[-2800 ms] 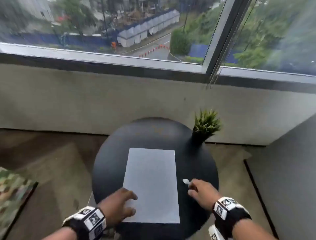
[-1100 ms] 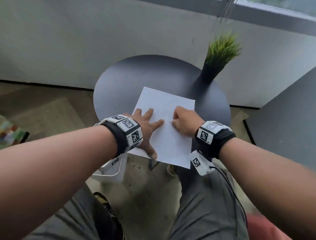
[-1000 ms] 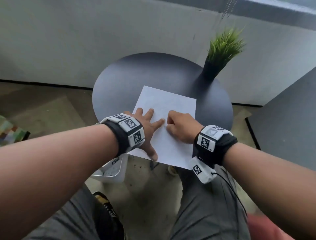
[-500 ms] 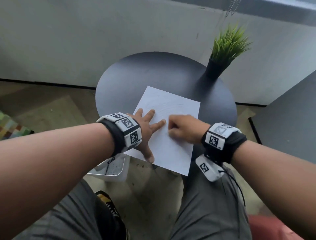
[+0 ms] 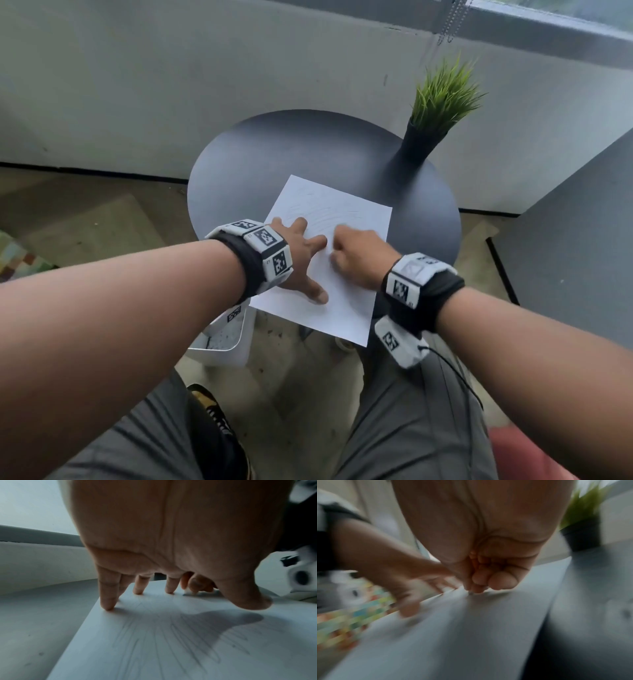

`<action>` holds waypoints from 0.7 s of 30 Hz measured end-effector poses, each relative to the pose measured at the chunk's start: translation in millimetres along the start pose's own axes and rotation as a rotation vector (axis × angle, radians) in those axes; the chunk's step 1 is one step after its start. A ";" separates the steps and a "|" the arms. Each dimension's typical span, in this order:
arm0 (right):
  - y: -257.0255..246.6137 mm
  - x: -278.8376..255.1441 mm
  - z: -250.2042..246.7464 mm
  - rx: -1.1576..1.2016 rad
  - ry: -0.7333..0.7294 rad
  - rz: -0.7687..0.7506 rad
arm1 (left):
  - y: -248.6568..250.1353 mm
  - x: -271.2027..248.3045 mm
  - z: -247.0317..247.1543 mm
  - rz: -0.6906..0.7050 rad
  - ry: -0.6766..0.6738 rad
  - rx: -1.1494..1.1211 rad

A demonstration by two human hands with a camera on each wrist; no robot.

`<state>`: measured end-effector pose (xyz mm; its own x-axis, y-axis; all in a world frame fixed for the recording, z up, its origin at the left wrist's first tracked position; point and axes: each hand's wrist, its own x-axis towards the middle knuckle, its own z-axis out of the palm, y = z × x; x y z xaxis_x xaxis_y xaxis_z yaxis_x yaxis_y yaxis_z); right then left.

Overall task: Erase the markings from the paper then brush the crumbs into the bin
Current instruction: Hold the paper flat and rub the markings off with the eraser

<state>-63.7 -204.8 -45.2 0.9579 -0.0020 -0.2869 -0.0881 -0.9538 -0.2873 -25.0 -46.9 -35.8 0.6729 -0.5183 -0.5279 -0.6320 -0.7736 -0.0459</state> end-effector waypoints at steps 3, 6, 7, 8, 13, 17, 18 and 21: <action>-1.2 -7.4 -0.5 -0.007 -0.069 -0.096 | -3.9 0.9 7.6 0.007 0.029 -0.001; 21.3 13.0 -15.0 -0.020 0.055 0.105 | -5.1 -0.1 9.9 -0.006 0.031 -0.018; 22.3 12.3 -13.0 -0.016 0.078 0.114 | -4.3 0.1 9.4 -0.013 0.026 -0.019; 17.2 7.4 -10.0 -0.029 0.077 0.053 | -3.5 0.2 8.0 -0.021 0.016 -0.019; 10.6 -18.3 -4.3 -0.032 -0.104 -0.227 | 2.7 1.5 -3.8 -0.042 -0.072 -0.007; 34.4 -7.2 -10.2 -0.040 0.061 -0.027 | 10.5 6.7 -12.1 -0.056 -0.095 0.034; 28.0 -11.7 -7.1 -0.076 0.020 -0.109 | 10.9 7.4 -13.0 -0.052 -0.096 0.034; 12.9 -28.2 -1.9 -0.098 -0.206 -0.353 | 10.5 8.9 -13.3 -0.057 -0.111 0.048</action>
<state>-91.3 -217.6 -39.1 0.8492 0.3809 -0.3657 0.2721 -0.9092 -0.3153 -20.5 -64.5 -29.6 0.6631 -0.4288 -0.6135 -0.6135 -0.7809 -0.1174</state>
